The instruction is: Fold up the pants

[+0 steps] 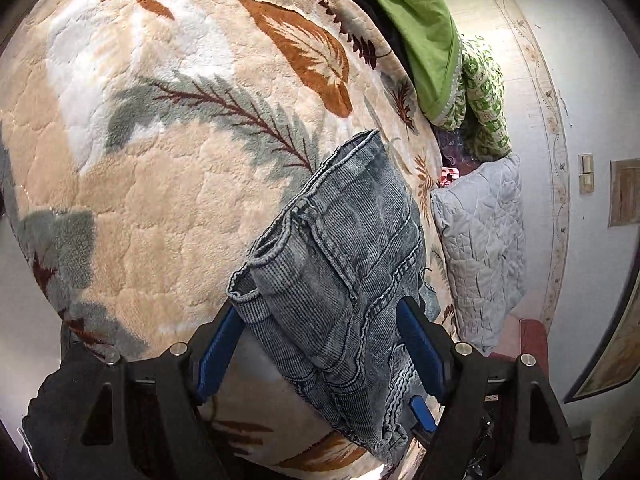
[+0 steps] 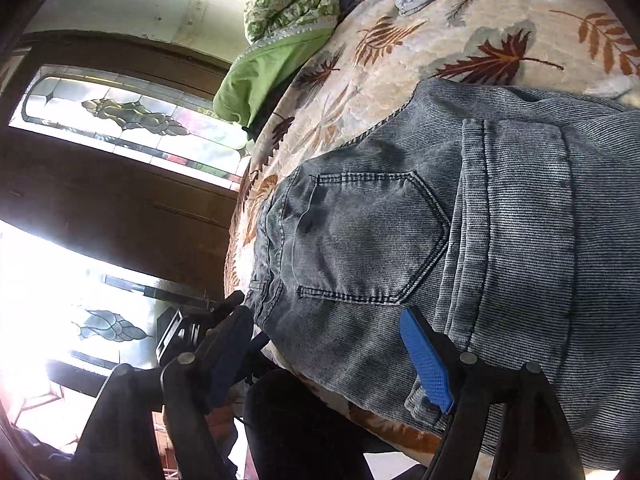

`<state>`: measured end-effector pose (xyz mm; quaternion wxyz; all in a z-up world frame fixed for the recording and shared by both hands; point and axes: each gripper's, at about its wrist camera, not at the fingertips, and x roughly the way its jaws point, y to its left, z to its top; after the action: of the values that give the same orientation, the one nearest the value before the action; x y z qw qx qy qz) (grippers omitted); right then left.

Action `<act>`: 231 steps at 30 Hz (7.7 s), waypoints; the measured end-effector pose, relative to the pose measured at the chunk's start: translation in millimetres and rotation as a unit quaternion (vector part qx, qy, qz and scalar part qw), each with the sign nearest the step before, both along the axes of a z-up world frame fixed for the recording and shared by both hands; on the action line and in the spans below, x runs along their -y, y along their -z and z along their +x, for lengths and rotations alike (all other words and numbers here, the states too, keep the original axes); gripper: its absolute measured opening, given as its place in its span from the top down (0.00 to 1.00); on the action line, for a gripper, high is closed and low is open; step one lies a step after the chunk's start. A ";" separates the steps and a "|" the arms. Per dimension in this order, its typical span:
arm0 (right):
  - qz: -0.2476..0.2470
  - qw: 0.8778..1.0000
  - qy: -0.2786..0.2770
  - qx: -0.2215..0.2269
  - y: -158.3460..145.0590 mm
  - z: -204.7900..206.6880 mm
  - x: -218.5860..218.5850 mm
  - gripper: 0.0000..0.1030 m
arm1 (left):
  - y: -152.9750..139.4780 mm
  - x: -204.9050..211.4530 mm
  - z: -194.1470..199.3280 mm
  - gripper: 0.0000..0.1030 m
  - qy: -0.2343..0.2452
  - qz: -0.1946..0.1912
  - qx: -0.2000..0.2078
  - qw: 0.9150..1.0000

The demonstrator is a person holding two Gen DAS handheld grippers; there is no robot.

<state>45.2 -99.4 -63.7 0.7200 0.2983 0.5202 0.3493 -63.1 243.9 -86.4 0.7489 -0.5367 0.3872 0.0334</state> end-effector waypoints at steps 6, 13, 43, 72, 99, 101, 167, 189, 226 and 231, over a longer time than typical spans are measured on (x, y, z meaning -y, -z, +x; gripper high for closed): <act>-0.004 0.999 0.026 -0.046 12.0 35.0 -19.8 0.17 | -2.6 8.9 13.7 0.81 0.029 0.064 -0.018 0.997; -0.017 0.995 0.048 -0.083 0.1 55.0 -24.1 0.17 | -16.6 18.5 16.3 0.88 0.045 0.127 -0.009 0.991; -0.019 0.986 0.167 0.004 -5.6 -37.9 158.2 0.14 | -137.8 160.5 36.1 0.91 0.146 0.386 0.110 0.904; 0.125 0.952 0.279 0.018 48.1 -72.0 275.8 0.14 | -65.9 393.2 38.7 0.92 0.384 0.452 0.112 0.797; 0.166 0.967 0.180 0.064 4.2 -93.5 222.2 0.14 | -53.3 235.1 40.6 0.41 0.269 0.356 0.071 0.892; 0.130 0.972 0.196 0.020 30.1 -81.9 215.2 0.14 | -33.4 239.2 47.1 0.39 0.294 0.359 0.040 0.885; -0.144 0.975 0.131 0.104 -71.0 4.6 130.4 0.40 | -22.7 263.1 45.4 0.23 0.291 0.482 0.014 0.827; -0.199 0.976 0.079 0.037 19.2 -29.6 106.8 0.36 | -28.3 249.4 54.5 0.15 0.301 0.432 -0.001 0.850; -0.249 0.965 0.034 0.074 16.0 -28.6 88.8 0.25 | 12.6 184.2 147.6 0.15 0.345 -0.009 0.024 0.938; -0.246 0.965 0.031 0.082 15.9 -33.3 91.2 0.25 | 8.9 202.5 162.2 0.70 0.358 0.020 0.011 0.934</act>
<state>12.0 -190.6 -79.6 0.8219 0.0980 0.5196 0.2119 99.1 41.4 -95.3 0.7259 -0.3482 0.5446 -0.2351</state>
